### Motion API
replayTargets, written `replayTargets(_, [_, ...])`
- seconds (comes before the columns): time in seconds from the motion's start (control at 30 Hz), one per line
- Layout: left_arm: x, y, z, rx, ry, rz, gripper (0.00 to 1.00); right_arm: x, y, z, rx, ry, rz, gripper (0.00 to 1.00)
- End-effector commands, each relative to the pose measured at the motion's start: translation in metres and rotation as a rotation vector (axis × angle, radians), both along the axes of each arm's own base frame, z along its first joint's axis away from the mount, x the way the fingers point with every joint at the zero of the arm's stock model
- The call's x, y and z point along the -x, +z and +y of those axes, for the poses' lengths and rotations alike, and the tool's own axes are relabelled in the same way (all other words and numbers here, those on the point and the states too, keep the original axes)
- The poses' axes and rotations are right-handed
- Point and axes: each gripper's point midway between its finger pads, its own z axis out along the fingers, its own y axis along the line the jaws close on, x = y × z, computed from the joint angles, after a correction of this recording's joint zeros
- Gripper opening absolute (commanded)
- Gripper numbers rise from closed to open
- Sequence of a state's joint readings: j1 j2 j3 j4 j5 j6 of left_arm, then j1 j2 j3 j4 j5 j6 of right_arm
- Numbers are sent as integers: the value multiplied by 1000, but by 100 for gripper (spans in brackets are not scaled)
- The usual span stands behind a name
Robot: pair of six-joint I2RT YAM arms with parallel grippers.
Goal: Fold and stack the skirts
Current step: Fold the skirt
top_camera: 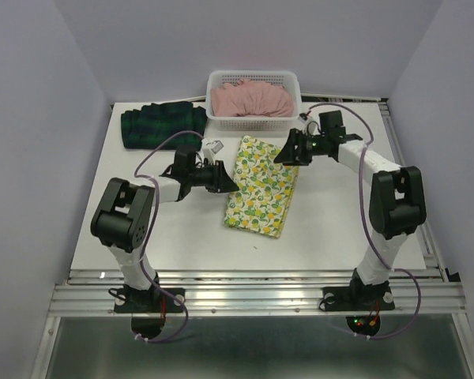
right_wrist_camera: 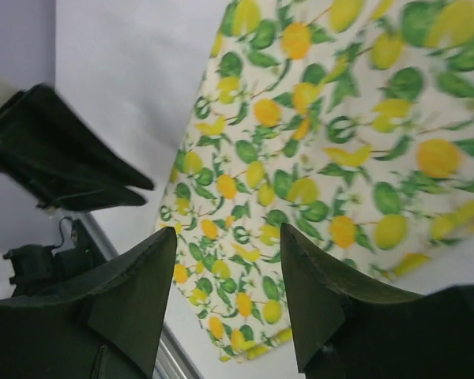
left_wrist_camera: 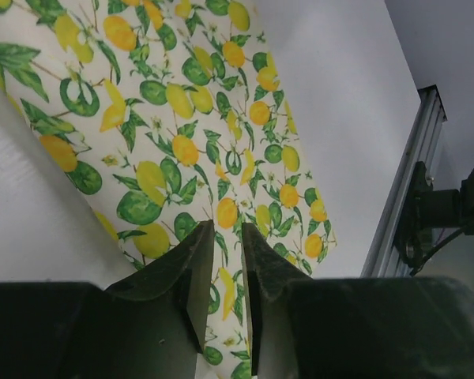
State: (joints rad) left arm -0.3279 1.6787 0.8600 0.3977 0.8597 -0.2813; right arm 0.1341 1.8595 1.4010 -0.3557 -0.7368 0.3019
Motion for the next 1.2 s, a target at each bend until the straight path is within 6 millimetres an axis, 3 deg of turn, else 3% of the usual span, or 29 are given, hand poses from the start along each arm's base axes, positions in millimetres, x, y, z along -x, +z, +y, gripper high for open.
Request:
replayTargets(0.0, [-17, 3, -21, 109, -25, 17, 30, 51, -23, 56, -120, 161, 138, 59])
replayTargets(0.07, [-25, -18, -23, 105, -3, 88, 27, 59, -44, 63, -121, 168, 199, 56])
replayTargets(0.17, [-31, -44, -22, 100, 32, 188, 21, 72, -89, 58, -94, 144, 291, 52])
replayTargets(0.2, [-29, -64, -21, 88, 42, 248, 20, 75, -102, 55, -73, 146, 302, 51])
replayTargets(0.23, [-27, -72, -20, 85, 49, 277, 19, 77, -117, 50, -32, 119, 323, 48])
replayTargets(0.3, [-23, -91, -16, 68, 77, 336, 17, 83, -148, 40, 45, 112, 363, 36])
replayTargets(0.37, [-17, -102, -9, 43, 110, 356, 14, 83, -169, 34, 101, 99, 389, 30])
replayTargets(0.47, [-14, -101, 2, 49, 124, 369, 12, 85, -180, 30, 132, 101, 405, 29])
replayTargets(0.57, [-11, -61, -6, 106, 21, 271, 10, 84, -183, 27, 155, 117, 391, 29])
replayTargets(0.6, [-12, -39, -8, 132, -14, 216, 10, 85, -185, 25, 170, 135, 381, 29])
replayTargets(0.7, [-22, -4, -12, 157, -55, 106, 10, 89, -189, 19, 204, 155, 366, 29])
replayTargets(0.77, [-32, 6, -15, 165, -61, 70, 10, 93, -191, 17, 216, 173, 372, 29])
replayTargets(0.87, [-47, 8, -20, 167, -61, 47, 10, 97, -197, 15, 226, 184, 380, 29])
replayTargets(0.97, [-62, -6, -24, 162, -43, 73, 10, 97, -198, 14, 235, 196, 380, 29])
replayTargets(1.07, [-73, -39, -24, 150, 0, 151, 10, 99, -201, 12, 245, 205, 380, 29])
replayTargets(1.17, [-86, -59, -22, 138, 61, 197, 10, 101, -202, 11, 252, 210, 381, 29])
